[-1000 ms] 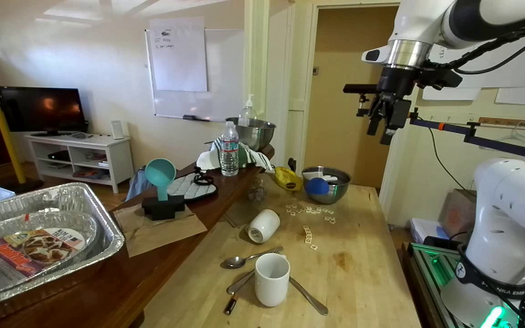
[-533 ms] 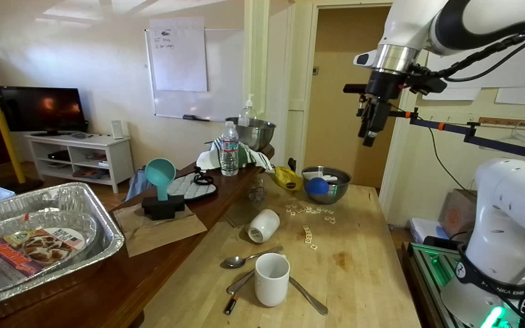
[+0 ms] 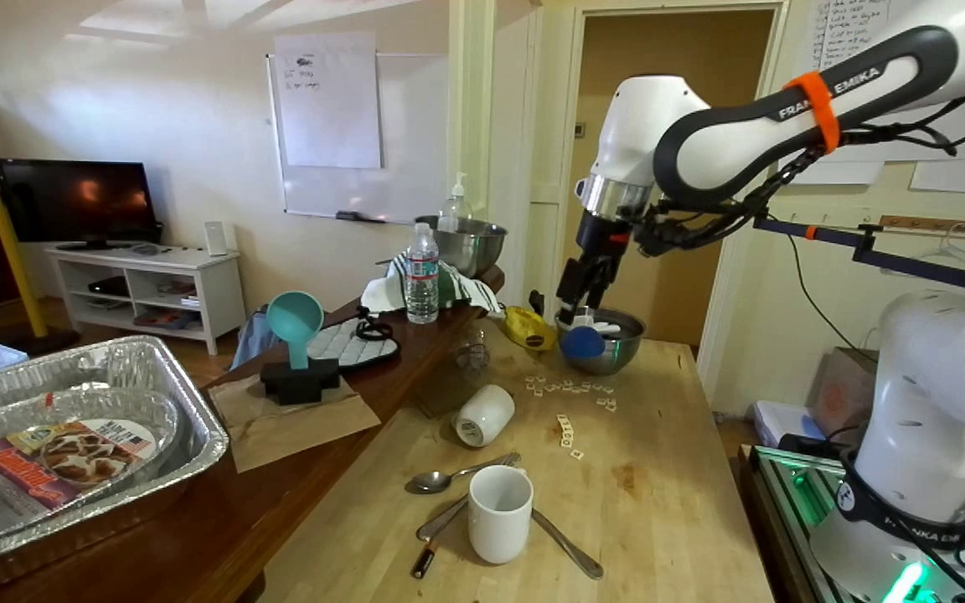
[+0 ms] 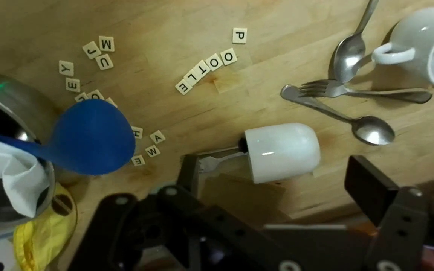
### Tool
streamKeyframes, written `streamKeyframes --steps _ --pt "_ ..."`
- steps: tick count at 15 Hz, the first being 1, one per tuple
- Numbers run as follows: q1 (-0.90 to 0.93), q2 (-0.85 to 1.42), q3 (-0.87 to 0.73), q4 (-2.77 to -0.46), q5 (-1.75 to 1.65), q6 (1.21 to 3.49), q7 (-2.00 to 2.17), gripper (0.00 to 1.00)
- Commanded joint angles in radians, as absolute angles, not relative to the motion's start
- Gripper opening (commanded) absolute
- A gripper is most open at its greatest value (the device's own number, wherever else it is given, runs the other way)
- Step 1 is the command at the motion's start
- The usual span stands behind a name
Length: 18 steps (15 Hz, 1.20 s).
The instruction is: Move the screwdriver and the spoon to the left and make the cup stand
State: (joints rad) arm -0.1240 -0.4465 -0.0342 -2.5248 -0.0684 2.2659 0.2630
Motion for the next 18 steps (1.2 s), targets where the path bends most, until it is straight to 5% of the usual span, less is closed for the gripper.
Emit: streamKeyframes --steps 1,18 --pt "-0.169 -0.295 -0.004 -2.514 -0.058 2.342 0.436 1.00" --pt "-0.169 -0.139 -0.079 -2.518 0.113 2.474 0.543 1.00"
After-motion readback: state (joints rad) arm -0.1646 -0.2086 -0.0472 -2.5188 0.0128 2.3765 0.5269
